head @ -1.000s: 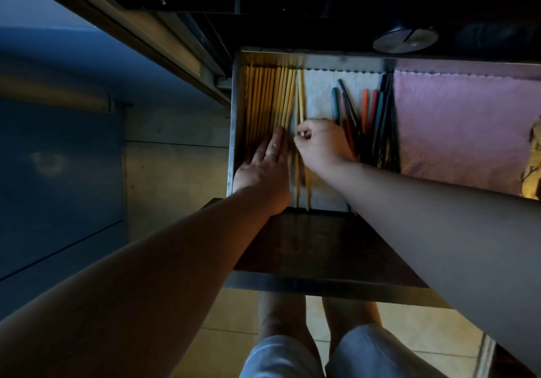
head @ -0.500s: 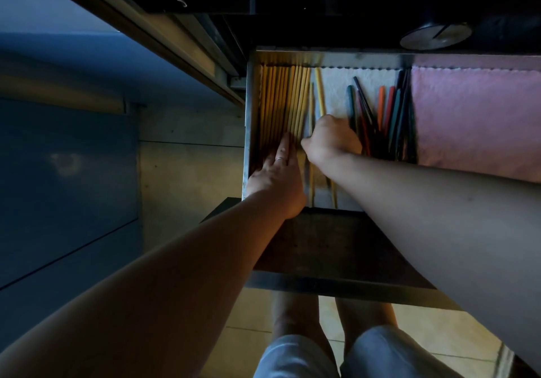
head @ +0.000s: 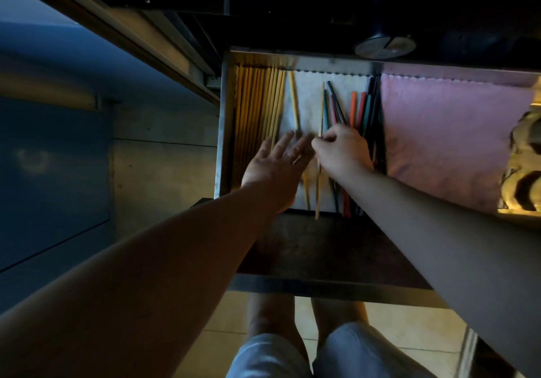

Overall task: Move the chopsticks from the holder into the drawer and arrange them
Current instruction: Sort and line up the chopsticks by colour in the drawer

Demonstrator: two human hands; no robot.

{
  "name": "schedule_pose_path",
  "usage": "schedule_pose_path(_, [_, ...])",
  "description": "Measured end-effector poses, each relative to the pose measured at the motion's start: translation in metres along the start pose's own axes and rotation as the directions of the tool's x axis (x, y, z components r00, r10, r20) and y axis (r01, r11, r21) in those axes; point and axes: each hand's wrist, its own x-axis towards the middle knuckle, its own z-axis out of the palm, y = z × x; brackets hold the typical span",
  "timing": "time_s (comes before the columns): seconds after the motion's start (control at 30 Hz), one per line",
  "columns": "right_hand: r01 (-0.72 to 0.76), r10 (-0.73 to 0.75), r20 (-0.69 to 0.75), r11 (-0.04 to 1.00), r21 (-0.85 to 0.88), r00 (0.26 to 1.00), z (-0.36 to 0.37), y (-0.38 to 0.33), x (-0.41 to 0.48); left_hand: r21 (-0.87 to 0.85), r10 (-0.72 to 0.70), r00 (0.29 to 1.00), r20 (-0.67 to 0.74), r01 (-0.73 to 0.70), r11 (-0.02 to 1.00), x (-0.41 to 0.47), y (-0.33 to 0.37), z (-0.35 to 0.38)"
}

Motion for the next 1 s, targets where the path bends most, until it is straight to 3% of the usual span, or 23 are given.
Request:
schedule_pose_path(0.1, [-0.050, 0.050, 0.022, 0.998, 0.032, 0.999, 0.006, 0.003, 0.003, 0.025, -0.035, 0.998, 0.057, 0.034, 0.999, 0.004, 0.001, -0.005])
schedule_pose_path(0.3, [-0.047, 0.046, 0.058, 0.999, 0.012, 0.997, 0.020, -0.007, 0.008, -0.005, -0.062, 0.998, -0.015, 0.062, 0.998, -0.012, -0.011, -0.004])
schedule_pose_path(0.57, [-0.036, 0.035, 0.128, 0.999, 0.007, 0.991, 0.026, -0.014, 0.012, -0.172, -0.183, 0.983, 0.022, 0.184, 0.968, -0.021, -0.023, 0.007])
schedule_pose_path(0.67, [0.014, -0.014, 0.065, 1.000, -0.012, 0.998, 0.024, -0.016, 0.009, -0.243, -0.235, 0.971, 0.041, 0.238, 0.940, -0.020, -0.025, 0.009])
schedule_pose_path(1.0, [0.072, -0.081, 0.143, 0.995, 0.068, 0.986, 0.035, -0.028, -0.001, -0.332, -0.281, 0.953, 0.117, 0.304, 0.893, -0.018, -0.021, 0.006])
